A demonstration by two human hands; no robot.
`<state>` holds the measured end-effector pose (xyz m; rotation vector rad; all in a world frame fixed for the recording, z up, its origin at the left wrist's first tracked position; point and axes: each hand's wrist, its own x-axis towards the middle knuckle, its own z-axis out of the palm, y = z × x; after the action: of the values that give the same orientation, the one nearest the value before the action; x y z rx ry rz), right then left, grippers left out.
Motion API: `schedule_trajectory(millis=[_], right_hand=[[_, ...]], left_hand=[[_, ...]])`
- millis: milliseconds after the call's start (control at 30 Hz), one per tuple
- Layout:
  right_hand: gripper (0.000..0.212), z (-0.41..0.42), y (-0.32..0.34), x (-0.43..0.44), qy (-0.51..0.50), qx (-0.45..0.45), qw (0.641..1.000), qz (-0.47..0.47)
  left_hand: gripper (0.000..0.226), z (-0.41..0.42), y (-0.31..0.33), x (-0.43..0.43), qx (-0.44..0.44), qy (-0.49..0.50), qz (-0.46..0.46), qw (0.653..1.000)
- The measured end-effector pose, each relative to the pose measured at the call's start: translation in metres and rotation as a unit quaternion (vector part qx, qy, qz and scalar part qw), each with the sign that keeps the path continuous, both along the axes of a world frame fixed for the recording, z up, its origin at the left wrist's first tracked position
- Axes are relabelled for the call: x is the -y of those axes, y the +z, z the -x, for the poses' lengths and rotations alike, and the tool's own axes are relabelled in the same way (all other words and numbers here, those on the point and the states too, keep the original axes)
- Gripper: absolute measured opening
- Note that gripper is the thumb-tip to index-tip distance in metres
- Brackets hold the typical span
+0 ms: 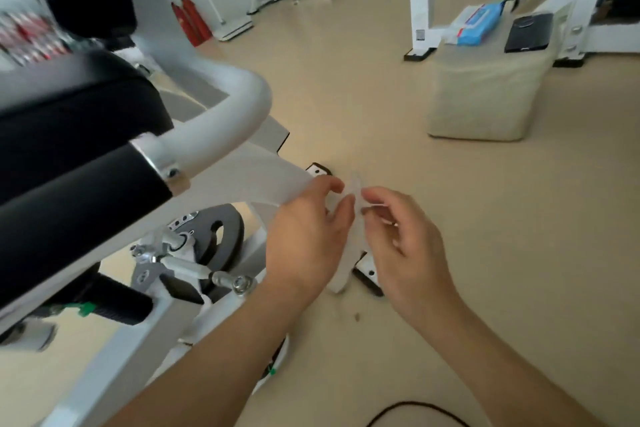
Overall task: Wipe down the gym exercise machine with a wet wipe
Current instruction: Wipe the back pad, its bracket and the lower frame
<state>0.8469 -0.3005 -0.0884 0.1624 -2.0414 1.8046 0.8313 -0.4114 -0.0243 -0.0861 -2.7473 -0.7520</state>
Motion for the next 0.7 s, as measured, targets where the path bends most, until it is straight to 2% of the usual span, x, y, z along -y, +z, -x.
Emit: schedule_trajectory(millis=[100,167,233,267,333,433,467,500,567,600,667,700], right_hand=[[0.052,0.018,-0.005,0.033,0.16,0.03,0.987,0.003],[0.072,0.038,-0.007,0.04,0.162,0.038,0.983,-0.077],[0.072,0.052,-0.003,0.043,0.11,0.02,0.974,-0.198],[0.07,0.054,0.002,0.047,0.086,0.004,0.973,-0.214],[0.059,0.05,0.023,0.058,0.077,-0.065,0.979,-0.175],[0.044,0.049,0.038,0.077,0.092,-0.185,0.977,-0.056],[0.045,0.052,0.035,0.08,0.081,-0.19,0.976,-0.062],[0.046,0.057,0.024,0.082,0.034,-0.191,0.971,-0.137],[0.049,0.064,-0.002,0.068,0.007,-0.111,0.944,-0.31],[0.052,0.065,-0.015,0.06,0.04,-0.058,0.94,-0.335],[0.068,0.069,-0.021,0.043,0.091,0.019,0.953,-0.288],[0.072,0.069,-0.012,0.042,0.119,0.024,0.955,-0.271]], left_hand=[[0.035,-0.001,0.006,0.009,0.005,0.006,0.074,0.997],[0.046,-0.011,0.014,0.018,-0.027,0.0,0.193,0.981],[0.05,-0.027,0.031,0.02,-0.069,0.002,0.281,0.957],[0.05,-0.034,0.036,0.022,-0.094,0.003,0.301,0.949],[0.047,-0.042,0.043,0.026,-0.129,-0.024,0.337,0.932],[0.043,-0.036,0.054,0.028,-0.155,-0.104,0.371,0.91],[0.04,-0.03,0.055,0.028,-0.136,-0.129,0.384,0.904],[0.037,-0.023,0.056,0.027,-0.11,-0.144,0.398,0.899],[0.035,-0.008,0.053,0.023,-0.077,-0.136,0.442,0.883],[0.034,-0.002,0.05,0.022,-0.059,-0.123,0.471,0.872],[0.028,0.008,0.049,0.015,-0.02,-0.096,0.525,0.846],[0.025,0.011,0.05,0.012,-0.009,-0.085,0.54,0.837]])
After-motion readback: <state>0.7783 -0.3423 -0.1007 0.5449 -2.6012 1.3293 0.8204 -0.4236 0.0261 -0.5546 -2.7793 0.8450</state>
